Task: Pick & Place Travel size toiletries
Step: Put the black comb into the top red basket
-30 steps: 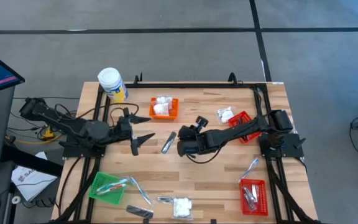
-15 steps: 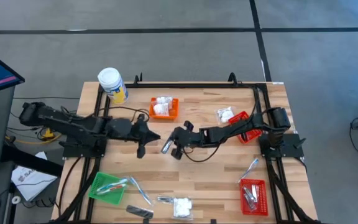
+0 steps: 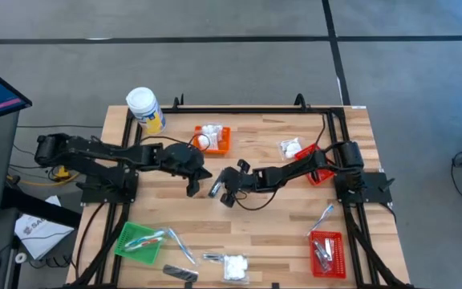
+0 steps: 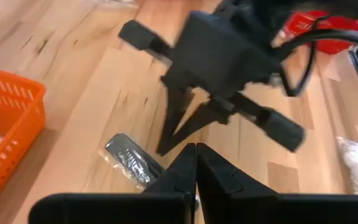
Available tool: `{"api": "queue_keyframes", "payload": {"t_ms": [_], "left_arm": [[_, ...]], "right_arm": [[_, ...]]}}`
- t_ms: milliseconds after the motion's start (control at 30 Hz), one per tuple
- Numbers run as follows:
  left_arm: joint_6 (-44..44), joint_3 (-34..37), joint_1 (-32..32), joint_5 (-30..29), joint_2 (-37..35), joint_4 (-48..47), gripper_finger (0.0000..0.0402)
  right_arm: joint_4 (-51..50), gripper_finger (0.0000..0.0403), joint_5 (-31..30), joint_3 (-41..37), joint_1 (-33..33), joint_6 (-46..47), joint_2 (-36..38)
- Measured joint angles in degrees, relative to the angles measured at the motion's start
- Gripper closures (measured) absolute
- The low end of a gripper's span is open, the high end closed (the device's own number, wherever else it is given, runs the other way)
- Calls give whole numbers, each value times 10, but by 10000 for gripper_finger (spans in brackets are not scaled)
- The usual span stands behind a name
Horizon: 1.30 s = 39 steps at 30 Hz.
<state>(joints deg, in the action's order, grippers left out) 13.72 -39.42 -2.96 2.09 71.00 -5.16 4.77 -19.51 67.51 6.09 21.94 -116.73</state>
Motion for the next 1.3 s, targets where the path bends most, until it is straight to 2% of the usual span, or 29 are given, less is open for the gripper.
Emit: {"api": "queue_keyframes", "payload": {"t_ms": [267,867,1300], "left_arm": [[4,0,-7,14,25,1,399],[26,0,-11,14,26,1,399],[47,8,-20,14,31,1,399]], "right_arm": [[0,403,1,1,-12,21,-19],[-15,403,17,2,-27,62,-37],[22,403,0,0,-9,45,-26]]}}
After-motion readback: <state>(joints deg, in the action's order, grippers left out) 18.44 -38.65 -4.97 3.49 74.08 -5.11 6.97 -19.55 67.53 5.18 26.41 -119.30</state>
